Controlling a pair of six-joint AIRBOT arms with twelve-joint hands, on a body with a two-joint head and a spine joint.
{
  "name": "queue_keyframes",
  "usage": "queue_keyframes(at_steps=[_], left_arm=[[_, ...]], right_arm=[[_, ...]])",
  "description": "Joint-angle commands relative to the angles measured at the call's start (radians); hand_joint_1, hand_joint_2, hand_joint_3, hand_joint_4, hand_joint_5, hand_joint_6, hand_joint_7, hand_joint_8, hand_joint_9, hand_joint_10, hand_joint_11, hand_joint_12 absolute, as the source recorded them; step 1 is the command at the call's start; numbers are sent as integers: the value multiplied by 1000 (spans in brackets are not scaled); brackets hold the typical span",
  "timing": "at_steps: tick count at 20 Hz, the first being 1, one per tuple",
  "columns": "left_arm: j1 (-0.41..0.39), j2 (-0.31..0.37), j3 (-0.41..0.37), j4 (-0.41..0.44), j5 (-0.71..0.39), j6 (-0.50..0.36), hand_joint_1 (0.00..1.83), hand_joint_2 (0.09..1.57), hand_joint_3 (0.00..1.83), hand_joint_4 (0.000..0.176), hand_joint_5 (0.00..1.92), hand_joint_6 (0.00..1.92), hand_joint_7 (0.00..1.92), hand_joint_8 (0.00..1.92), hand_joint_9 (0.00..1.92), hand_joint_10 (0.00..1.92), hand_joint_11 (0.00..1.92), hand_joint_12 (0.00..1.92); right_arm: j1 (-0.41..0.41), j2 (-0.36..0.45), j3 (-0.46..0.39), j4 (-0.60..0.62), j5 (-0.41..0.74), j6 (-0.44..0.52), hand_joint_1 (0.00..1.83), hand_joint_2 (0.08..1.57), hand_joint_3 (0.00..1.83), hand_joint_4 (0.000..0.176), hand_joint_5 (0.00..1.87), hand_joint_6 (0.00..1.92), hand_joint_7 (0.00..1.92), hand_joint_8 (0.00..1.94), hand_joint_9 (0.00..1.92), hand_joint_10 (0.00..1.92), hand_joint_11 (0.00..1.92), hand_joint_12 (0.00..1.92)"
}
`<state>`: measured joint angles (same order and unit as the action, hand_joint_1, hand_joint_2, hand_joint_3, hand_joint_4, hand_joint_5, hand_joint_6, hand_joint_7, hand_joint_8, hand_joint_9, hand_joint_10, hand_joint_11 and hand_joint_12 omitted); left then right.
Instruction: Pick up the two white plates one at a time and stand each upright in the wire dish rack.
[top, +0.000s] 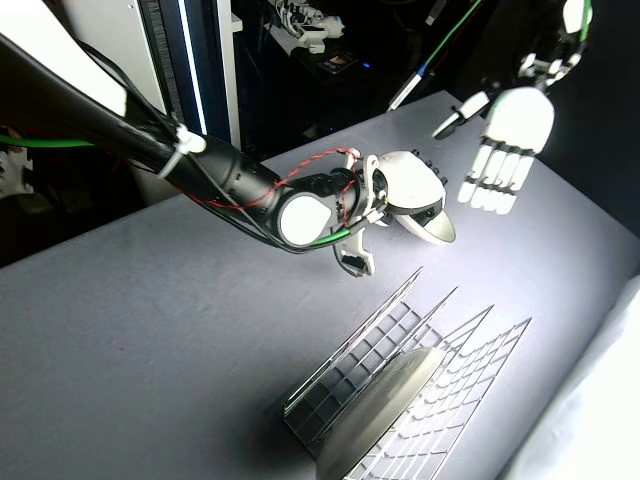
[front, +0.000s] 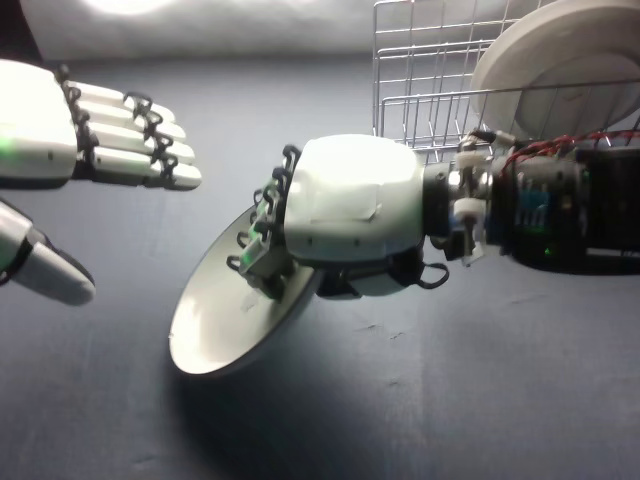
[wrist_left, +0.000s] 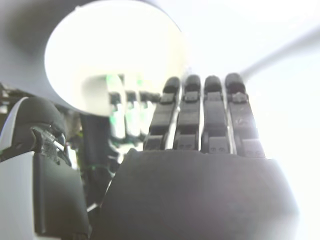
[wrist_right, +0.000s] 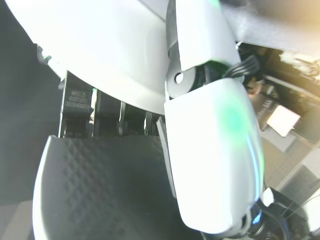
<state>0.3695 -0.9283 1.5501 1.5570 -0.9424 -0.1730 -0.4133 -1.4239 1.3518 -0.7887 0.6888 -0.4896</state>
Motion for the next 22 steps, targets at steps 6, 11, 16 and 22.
queue_keyframes(at_steps=[6, 11, 16, 22], left_arm=[[-42, 16, 32, -59, -33, -33, 0, 1062, 1, 0, 88, 11, 95, 12, 68, 12, 66, 39], [-42, 21, 23, -59, -33, -37, 0, 1063, 1, 0, 110, 13, 109, 12, 81, 12, 84, 49], [-40, 23, 23, -48, -33, -36, 0, 1053, 0, 0, 12, 0, 18, 0, 4, 0, 20, 24], [-36, 24, 25, -48, -33, -36, 0, 1057, 0, 0, 14, 0, 17, 0, 1, 0, 16, 29]], right_arm=[[62, 107, -146, 158, 75, 0, 1380, 1100, 1, 0, 911, 1016, 1023, 865, 977, 1138, 876, 1214], [87, 206, -259, 254, 54, 0, 1383, 1093, 0, 0, 939, 964, 1045, 852, 977, 1128, 876, 1200], [154, 301, -357, 438, -17, 4, 1383, 1100, 1, 0, 892, 996, 1047, 846, 970, 1180, 831, 1350], [223, 344, -381, 684, -102, 7, 1386, 1091, 1, 0, 903, 996, 1048, 840, 1011, 1112, 910, 1281]])
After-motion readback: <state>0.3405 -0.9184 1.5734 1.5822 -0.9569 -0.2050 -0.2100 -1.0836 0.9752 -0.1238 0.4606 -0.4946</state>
